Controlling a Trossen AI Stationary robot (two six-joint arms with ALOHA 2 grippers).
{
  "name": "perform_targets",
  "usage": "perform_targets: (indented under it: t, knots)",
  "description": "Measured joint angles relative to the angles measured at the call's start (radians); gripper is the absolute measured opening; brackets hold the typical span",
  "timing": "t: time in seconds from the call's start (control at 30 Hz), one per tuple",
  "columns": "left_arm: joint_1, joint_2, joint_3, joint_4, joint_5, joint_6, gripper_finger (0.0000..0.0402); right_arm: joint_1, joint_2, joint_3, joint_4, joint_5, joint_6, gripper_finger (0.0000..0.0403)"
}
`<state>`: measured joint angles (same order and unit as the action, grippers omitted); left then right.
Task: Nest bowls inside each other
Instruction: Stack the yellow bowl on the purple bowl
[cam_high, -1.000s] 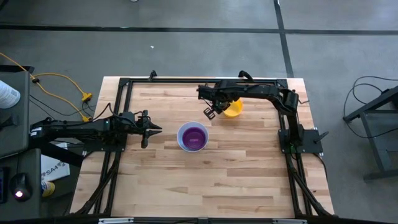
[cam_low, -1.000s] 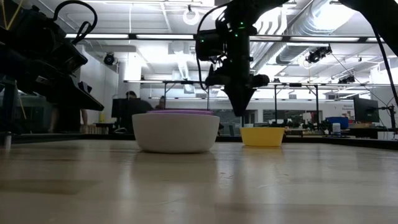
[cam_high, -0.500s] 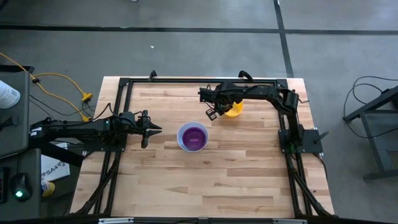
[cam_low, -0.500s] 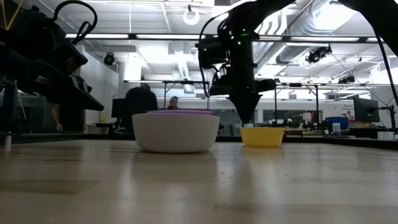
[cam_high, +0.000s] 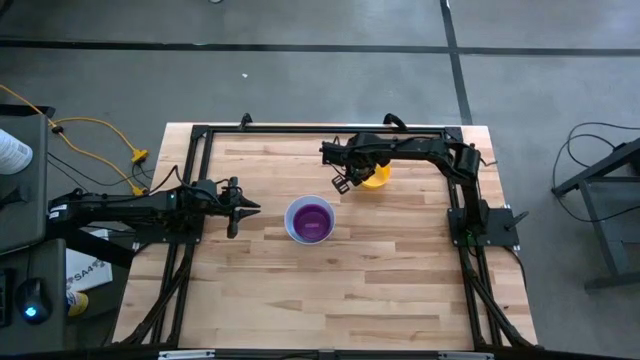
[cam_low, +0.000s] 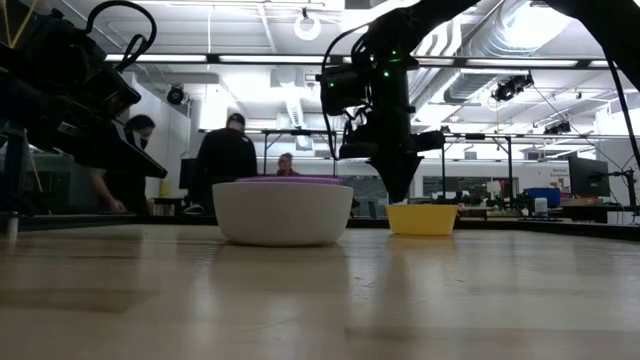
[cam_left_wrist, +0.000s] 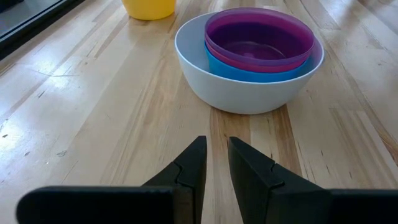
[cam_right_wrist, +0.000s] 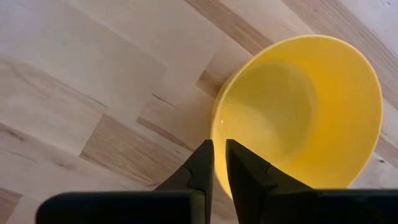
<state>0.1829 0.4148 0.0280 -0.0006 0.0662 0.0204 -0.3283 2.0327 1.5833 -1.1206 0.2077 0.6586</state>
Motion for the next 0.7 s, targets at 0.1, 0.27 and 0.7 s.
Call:
perform_targets:
  t: [0.1, 0.27, 0.7]
  knots:
    - [0.0, 0.0, 0.0, 0.0, 0.0, 0.0, 0.0067, 0.0, 0.0, 0.0, 0.0, 0.0, 0.0, 0.0036]
    - [0.0, 0.0, 0.0, 0.0, 0.0, 0.0, 0.0067, 0.0, 0.0, 0.0, 0.0, -0.001, 0.0, 0.0036]
    - [0.0, 0.0, 0.0, 0.0, 0.0, 0.0, 0.0067, 0.011, 0.0, -0.036, 0.025, -0.004, -0.006, 0.0036]
